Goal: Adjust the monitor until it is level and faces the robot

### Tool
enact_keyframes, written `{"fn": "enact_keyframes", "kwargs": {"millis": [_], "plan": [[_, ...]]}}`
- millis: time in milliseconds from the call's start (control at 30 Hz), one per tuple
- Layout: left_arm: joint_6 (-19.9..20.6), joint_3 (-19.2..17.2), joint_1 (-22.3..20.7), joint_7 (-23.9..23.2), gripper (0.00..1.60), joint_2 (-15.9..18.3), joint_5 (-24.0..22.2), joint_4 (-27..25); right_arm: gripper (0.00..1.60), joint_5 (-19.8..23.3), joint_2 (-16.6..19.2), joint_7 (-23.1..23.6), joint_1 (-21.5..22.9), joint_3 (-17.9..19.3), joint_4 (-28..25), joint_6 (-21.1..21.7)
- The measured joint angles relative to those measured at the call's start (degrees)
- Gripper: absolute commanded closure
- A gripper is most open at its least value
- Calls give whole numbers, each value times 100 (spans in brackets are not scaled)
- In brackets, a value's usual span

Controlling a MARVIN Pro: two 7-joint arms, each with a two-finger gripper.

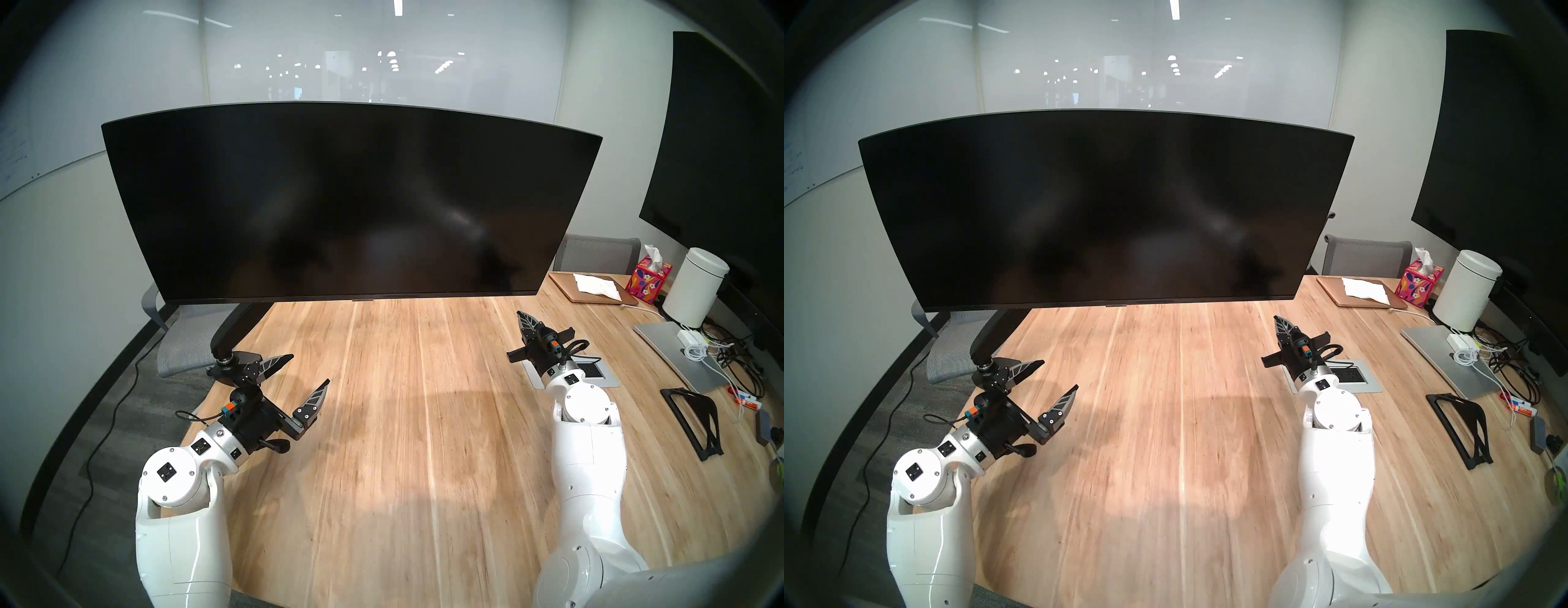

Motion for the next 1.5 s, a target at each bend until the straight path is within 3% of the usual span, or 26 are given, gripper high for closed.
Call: {"fn": "enact_keyframes", "kwargs": {"millis": [1033, 1067, 1100, 1233, 1300, 1333, 1367, 1400, 1500], "plan": [[0, 0, 0, 0, 0, 0, 0, 0, 160, 725, -383, 891, -816, 411, -1419, 126], [0, 0, 0, 0, 0, 0, 0, 0, 156, 759, -390, 922, -837, 434, -1456, 126], [0, 0, 0, 0, 0, 0, 0, 0, 126, 803, -397, 965, -864, 463, -1506, 125], [0, 0, 0, 0, 0, 0, 0, 0, 122, 945, -411, 1089, -939, 544, -1645, 110], [0, 0, 0, 0, 0, 0, 0, 0, 110, 1023, -416, 1156, -975, 585, -1721, 104], [0, 0, 0, 0, 0, 0, 0, 0, 94, 1079, -418, 1203, -998, 616, -1776, 101], [0, 0, 0, 0, 0, 0, 0, 0, 30, 1119, -419, 1235, -1015, 638, -1815, 97], [0, 0, 0, 0, 0, 0, 0, 0, 0, 1170, -420, 1278, -1038, 667, -1871, 94], [0, 0, 0, 0, 0, 0, -1, 0, 0, 1319, -420, 1390, -1103, 753, -2025, 78]]}}
